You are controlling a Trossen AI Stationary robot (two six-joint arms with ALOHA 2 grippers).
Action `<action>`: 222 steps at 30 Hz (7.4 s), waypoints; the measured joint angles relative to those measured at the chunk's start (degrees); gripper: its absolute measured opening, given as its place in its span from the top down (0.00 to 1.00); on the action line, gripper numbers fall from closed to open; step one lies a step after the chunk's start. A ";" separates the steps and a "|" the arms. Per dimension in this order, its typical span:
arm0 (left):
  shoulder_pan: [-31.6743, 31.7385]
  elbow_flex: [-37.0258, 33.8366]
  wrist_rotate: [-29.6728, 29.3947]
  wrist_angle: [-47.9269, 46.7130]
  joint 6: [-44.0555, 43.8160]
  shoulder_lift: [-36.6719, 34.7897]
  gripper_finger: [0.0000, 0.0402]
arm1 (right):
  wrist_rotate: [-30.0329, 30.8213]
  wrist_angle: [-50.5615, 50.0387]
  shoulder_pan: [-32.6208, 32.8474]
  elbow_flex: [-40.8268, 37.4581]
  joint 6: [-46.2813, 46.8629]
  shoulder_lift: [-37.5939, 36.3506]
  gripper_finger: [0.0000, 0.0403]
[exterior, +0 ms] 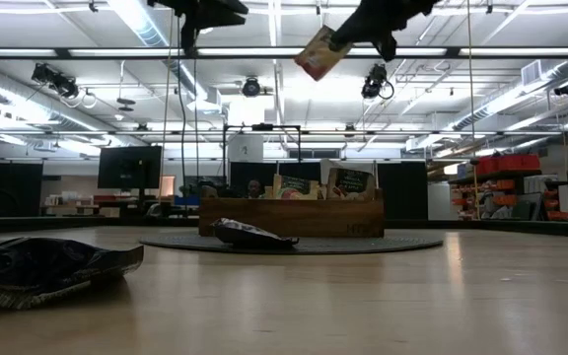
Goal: Pick & Place Tea
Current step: Put the yellow tea bag into the middle section of the wooden organizer, then put the violet tea bag into the left section of the wooden organizer
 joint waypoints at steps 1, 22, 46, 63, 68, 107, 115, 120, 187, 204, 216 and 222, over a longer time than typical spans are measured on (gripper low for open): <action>0.36 0.00 0.22 -0.04 -0.03 -0.74 0.79 | -0.03 -1.56 0.00 1.72 -1.66 0.75 1.00; 6.57 0.00 0.19 -4.82 1.23 -12.63 0.86 | -4.46 -29.64 0.35 26.97 -27.92 26.24 1.00; 6.66 0.00 0.18 -7.90 0.10 -12.50 0.86 | -2.86 -27.94 1.51 27.09 -34.25 38.66 1.00; 6.66 0.00 0.18 -7.85 0.21 -12.50 0.86 | -2.88 -27.36 1.70 27.11 -33.13 43.49 1.00; 6.66 0.00 0.18 -7.87 -0.07 -12.50 0.86 | -2.86 -25.90 1.70 27.11 -33.09 43.33 1.00; 0.75 -0.07 -3.30 -14.37 2.57 -12.37 0.86 | -10.49 -13.76 4.43 26.80 -15.19 31.13 0.99; -2.76 -3.45 -3.27 -8.36 2.08 -12.46 0.86 | -8.78 -6.54 6.73 26.80 -12.63 26.83 1.00; -4.02 -8.51 -3.70 -2.71 -0.79 -12.52 0.86 | -6.24 -3.98 8.22 25.97 -11.05 25.49 1.00; -22.38 -33.70 -7.86 14.49 -26.77 -12.37 0.99 | 8.25 13.78 18.61 -37.29 2.75 -38.04 1.00; -27.30 -37.48 -2.45 16.97 -53.54 -1.03 0.95 | 9.38 6.79 19.52 -37.29 1.64 -38.67 1.00; -27.31 -37.46 -1.07 23.71 -69.21 8.70 0.51 | 9.52 4.91 19.52 -37.29 1.58 -38.67 1.00; -27.28 -37.41 -0.59 31.85 -72.10 15.19 0.36 | 9.56 4.93 19.52 -37.29 1.58 -38.67 1.00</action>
